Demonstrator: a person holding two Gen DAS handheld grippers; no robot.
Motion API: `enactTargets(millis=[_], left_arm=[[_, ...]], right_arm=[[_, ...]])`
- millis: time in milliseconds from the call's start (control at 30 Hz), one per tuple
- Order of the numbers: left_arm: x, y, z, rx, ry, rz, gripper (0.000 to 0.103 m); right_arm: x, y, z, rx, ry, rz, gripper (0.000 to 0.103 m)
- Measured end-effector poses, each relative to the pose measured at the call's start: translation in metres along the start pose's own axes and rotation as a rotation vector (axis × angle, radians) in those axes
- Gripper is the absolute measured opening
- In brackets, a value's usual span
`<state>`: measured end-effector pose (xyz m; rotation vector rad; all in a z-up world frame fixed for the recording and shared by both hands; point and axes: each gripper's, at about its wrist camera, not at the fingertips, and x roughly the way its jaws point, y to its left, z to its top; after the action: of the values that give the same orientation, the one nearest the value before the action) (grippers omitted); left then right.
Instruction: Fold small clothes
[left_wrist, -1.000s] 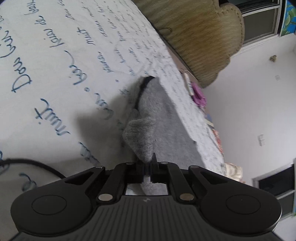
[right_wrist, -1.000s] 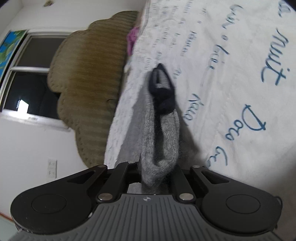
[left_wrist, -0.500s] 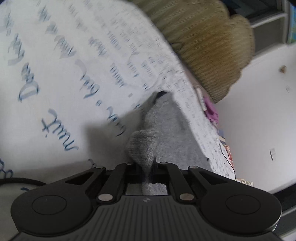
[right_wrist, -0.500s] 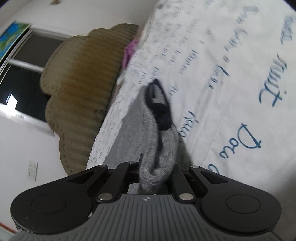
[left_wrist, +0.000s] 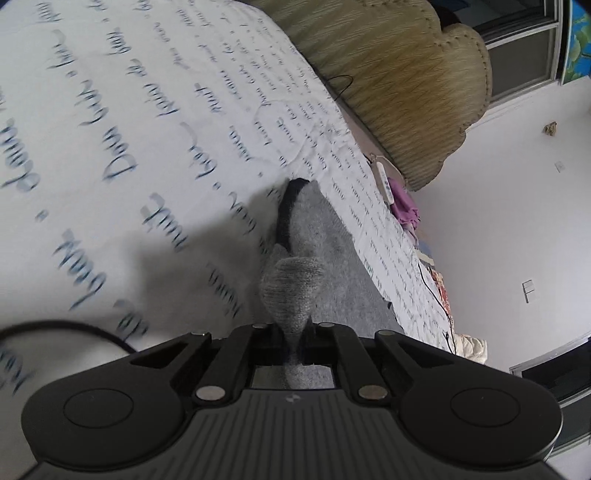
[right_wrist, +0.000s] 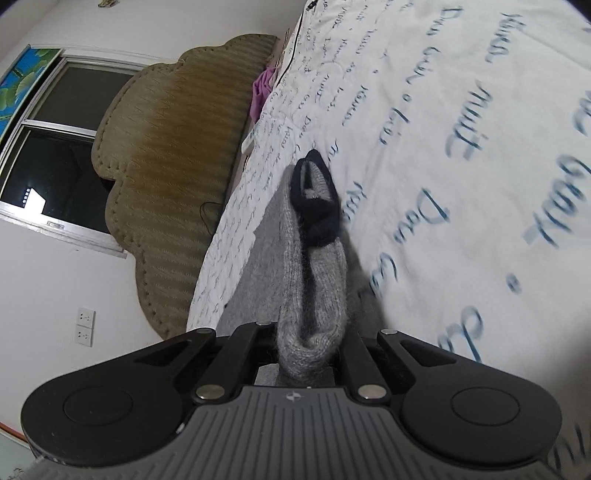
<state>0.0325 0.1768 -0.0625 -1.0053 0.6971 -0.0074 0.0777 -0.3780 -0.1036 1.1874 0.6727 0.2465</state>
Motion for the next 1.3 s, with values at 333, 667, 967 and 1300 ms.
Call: enactTargets(millis=[333,667,967,1300], left_arm=[[0.005,0.026,-0.021,0.073,0.044,0.096,0.006],[-0.065,-0.027,-0.018,0.436,-0.299,0.245,0.063],[0.121,-0.134,-0.015,0.905,-0.186,0.337,0.075],[0.188,-0.097,-0.015,0.936,-0.11,0.427,0.083]], right_arm=[[-0.013,-0.026,-0.022,0.03,0.022,-0.049,0.009],[-0.081,0.021,0.013,-0.22,-0.211,-0.185,0.058],[0.085,0.121,0.026,-0.663,-0.039,-0.148,0.078],[0.154,0.08,0.014,-0.925,0.018,-0.324,0.075]])
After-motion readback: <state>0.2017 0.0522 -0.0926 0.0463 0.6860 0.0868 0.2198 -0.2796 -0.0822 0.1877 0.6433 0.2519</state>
